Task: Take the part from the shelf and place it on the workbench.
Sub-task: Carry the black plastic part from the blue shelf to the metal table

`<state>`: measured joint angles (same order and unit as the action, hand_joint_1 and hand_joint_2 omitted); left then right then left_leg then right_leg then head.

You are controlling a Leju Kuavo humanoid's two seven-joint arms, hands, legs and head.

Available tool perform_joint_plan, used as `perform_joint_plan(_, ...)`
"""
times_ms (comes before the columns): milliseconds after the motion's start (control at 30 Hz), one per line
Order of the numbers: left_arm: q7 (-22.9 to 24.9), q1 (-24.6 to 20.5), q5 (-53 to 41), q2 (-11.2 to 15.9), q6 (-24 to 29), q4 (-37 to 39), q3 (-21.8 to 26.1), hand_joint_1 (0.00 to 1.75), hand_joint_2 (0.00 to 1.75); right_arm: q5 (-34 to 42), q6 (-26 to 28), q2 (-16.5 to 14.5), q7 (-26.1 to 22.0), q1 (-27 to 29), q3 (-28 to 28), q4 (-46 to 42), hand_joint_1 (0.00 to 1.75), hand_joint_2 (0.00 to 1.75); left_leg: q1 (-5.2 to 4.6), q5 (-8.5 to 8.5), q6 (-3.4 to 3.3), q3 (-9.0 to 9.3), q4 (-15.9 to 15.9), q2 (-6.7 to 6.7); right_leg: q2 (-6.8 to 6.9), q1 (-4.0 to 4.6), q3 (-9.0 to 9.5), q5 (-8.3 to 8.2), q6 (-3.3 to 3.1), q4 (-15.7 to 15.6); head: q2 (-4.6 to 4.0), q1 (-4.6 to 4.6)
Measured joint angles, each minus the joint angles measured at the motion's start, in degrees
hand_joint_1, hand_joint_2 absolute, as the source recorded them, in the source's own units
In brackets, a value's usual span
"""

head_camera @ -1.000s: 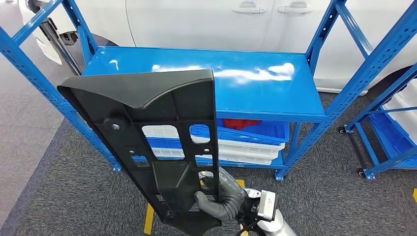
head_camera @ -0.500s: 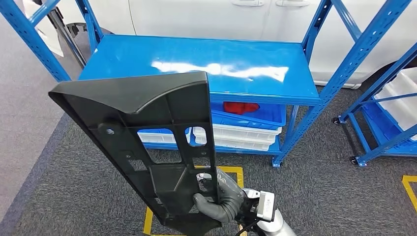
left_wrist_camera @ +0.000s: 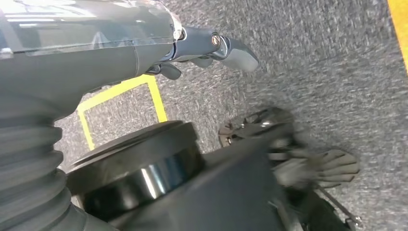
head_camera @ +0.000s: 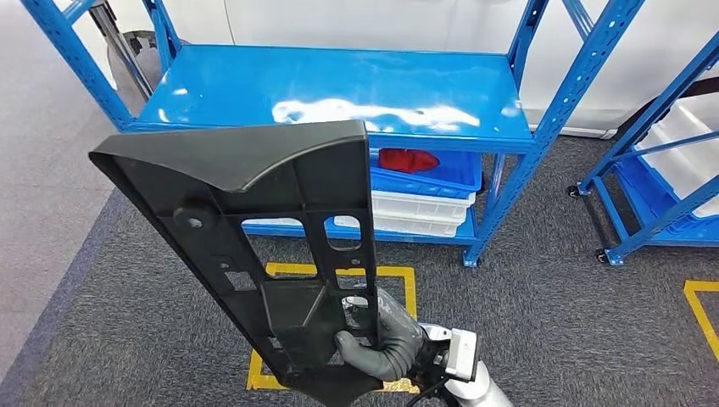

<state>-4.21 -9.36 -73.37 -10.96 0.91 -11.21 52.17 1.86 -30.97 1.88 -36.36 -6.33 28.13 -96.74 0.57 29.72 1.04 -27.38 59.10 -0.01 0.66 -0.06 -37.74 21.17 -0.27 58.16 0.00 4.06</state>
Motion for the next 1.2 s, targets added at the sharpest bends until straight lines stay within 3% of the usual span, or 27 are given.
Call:
perform_joint_plan(33,-0.24,-0.01,0.00,0.00,0.05,0.00,0.00,0.00,1.75,0.02,0.02,0.00,-0.01,-0.01,-0.02,-0.07,1.75,1.75,-0.16,0.78,-0.46,0.84,-1.80,-0.05,0.01,0.02,-0.21,-0.48,0.36,0.00,0.00,0.00)
perform_joint_plan(100,-0.98,0.13,-0.01,-0.02,0.29,0.00,0.00,0.00,1.75,0.04,0.07,0.01,0.02,0.08,-0.07,-0.12,1.75,1.75,-0.22,0.24,-1.46,0.28,-2.25,0.01,-0.01,-0.19,-0.43,-1.05,1.08,-0.11,0.00,-0.01)
perform_joint_plan(133,-1.36,0.16,-0.01,-0.04,0.45,0.00,0.00,0.00,1.75,0.05,0.10,0.02,0.02,0.17,-0.12,-0.14,1.75,1.75,-0.18,-0.30,-1.98,-0.14,-2.31,0.11,-0.10,-0.32,-0.80,-0.27,1.43,0.51,0.00,-0.01)
perform_joint_plan(200,-1.69,0.15,-0.02,-0.08,0.72,0.00,0.00,0.00,1.75,0.07,0.11,0.04,0.04,0.36,-0.22,-0.14,1.75,1.75,-0.05,-1.54,-2.68,-1.22,-2.51,0.32,-0.31,-0.59,-2.45,4.25,2.02,4.98,0.00,-0.01)
perform_joint_plan(267,-1.76,0.21,-0.02,-0.08,0.83,0.00,0.00,0.00,1.75,0.08,0.10,0.04,0.02,0.60,-0.30,-0.13,1.75,1.75,-0.10,-2.60,-2.83,-2.50,-2.43,0.35,-0.38,-0.69,-4.62,9.10,2.47,12.46,0.00,-0.02)
perform_joint_plan(300,-1.79,0.28,-0.02,-0.08,0.87,0.00,0.00,0.00,1.75,0.08,0.10,0.04,0.01,0.80,-0.32,-0.13,1.75,1.75,-0.13,-3.08,-2.79,-3.14,-2.37,0.38,-0.37,-0.71,-5.01,9.89,2.60,15.10,0.00,-0.02)
perform_joint_plan(333,-1.82,0.35,-0.03,-0.08,0.92,0.00,0.00,0.00,1.75,0.08,0.10,0.04,-0.01,0.98,-0.33,-0.13,1.75,1.75,-0.15,-3.51,-2.71,-3.72,-2.29,0.39,-0.38,-0.71,-4.41,9.53,2.62,15.83,0.00,-0.01)
perform_joint_plan(367,-1.86,0.39,-0.04,-0.08,0.95,0.00,0.00,0.00,1.75,0.08,0.10,0.04,-0.03,1.12,-0.34,-0.13,1.75,1.75,-0.16,-3.84,-2.60,-4.21,-2.21,0.39,-0.38,-0.70,-2.54,8.34,2.50,14.06,0.00,-0.01)
perform_joint_plan(400,-1.88,0.41,-0.05,-0.10,0.97,0.00,0.00,0.00,1.75,0.08,0.10,0.04,-0.08,1.20,-0.35,-0.13,1.75,1.75,-0.18,-4.10,-2.47,-4.56,-2.12,0.39,-0.39,-0.66,0.48,6.95,2.21,10.07,0.00,-0.01)
perform_joint_plan(467,-1.91,0.41,-0.09,-0.20,0.97,0.00,0.00,0.00,1.75,0.05,0.09,0.04,-0.19,1.23,-0.38,-0.15,1.75,1.75,-0.26,-4.52,-2.07,-4.99,-2.03,0.38,-0.39,-0.35,5.98,5.88,1.49,1.88,0.00,-0.01)
perform_joint_plan(500,-1.93,0.40,-0.11,-0.25,0.97,0.00,0.00,0.00,1.75,0.04,0.09,0.04,-0.24,1.24,-0.40,-0.16,1.75,1.75,-0.26,-4.71,-1.81,-5.08,-2.02,0.38,-0.38,-0.13,7.38,5.90,1.15,-0.46,0.00,-0.01)
perform_joint_plan(600,-1.98,0.37,-0.20,-0.28,0.97,0.00,0.00,0.00,1.75,0.04,0.09,0.04,-0.31,1.30,-0.48,-0.22,1.75,1.75,-0.17,-5.15,-0.88,-5.25,-2.17,0.42,-0.34,0.05,7.46,5.59,0.29,-1.65,0.00,-0.01)
perform_joint_plan(667,-1.98,0.37,-0.26,-0.27,0.98,0.00,0.00,0.00,1.75,0.04,0.08,0.03,-0.34,1.28,-0.51,-0.28,1.75,1.75,-0.18,-3.55,-0.31,-6.13,-0.29,0.35,-0.21,-0.32,7.46,4.94,-0.45,-2.40,0.00,-0.01)
perform_joint_plan(767,-1.94,0.51,-0.31,-0.26,0.99,0.00,0.00,0.00,1.75,0.03,0.02,0.02,-0.36,1.31,-0.52,-0.27,1.75,1.75,0.05,2.23,0.36,-10.49,10.12,0.27,-0.04,-0.37,7.08,4.47,-0.97,-2.61,0.00,0.01)
perform_joint_plan(800,-1.91,0.59,-0.31,-0.26,0.99,0.00,0.00,0.00,1.75,0.02,-0.01,0.02,-0.34,1.30,-0.52,-0.25,1.75,1.75,0.12,3.24,0.55,-11.76,13.23,0.27,-0.02,-0.33,6.89,4.44,-0.99,-2.47,0.00,0.01)
perform_joint_plan(833,-1.84,0.65,-0.29,-0.25,0.99,0.00,0.00,0.00,1.75,0.02,-0.11,0.02,-0.32,1.26,-0.52,-0.22,1.75,1.75,0.18,3.05,0.71,-12.13,14.41,0.28,0.00,-0.31,6.70,4.44,-0.98,-2.27,0.00,0.01)
perform_joint_plan(867,-1.78,0.69,-0.26,-0.23,1.02,0.00,0.00,0.00,1.75,0.02,-0.24,0.02,-0.29,1.18,-0.52,-0.19,1.75,1.75,0.24,1.88,0.80,-11.54,13.53,0.29,0.00,-0.32,6.58,4.47,-0.93,-2.05,0.00,0.01)
perform_joint_plan(933,-1.67,0.69,-0.07,-0.18,1.10,0.00,0.00,0.00,1.75,0.16,-0.74,-0.01,-0.20,0.76,-0.52,-0.07,1.75,1.75,0.40,-1.87,0.84,-7.66,6.28,0.57,0.02,-0.35,6.40,4.73,-0.65,-1.46,0.00,0.00)
perform_joint_plan(1000,-1.66,0.64,0.12,-0.16,1.22,0.00,0.00,0.00,1.75,0.43,-1.15,-0.08,-0.12,0.24,-0.52,0.04,1.75,1.75,0.21,-3.59,0.40,-4.51,0.11,0.91,0.10,-0.14,6.06,4.97,-0.12,-0.83,0.00,0.00)
perform_joint_plan(1133,-1.71,0.73,0.17,-0.18,1.29,0.00,0.00,0.00,1.75,0.66,-1.52,-0.15,-0.03,-0.21,-0.51,0.11,1.75,1.75,0.10,-3.67,-1.21,-4.50,-1.29,0.38,0.42,-0.03,5.43,5.31,0.99,-0.03,0.00,-0.01)
perform_joint_plan(1200,-1.73,0.70,0.17,-0.20,1.31,0.00,0.00,0.00,1.75,0.68,-1.63,-0.15,-0.03,-0.47,-0.50,0.13,1.75,1.75,0.21,-4.05,-1.98,-4.71,-1.58,0.11,0.13,-0.24,3.81,7.78,1.63,3.51,0.00,-0.01)
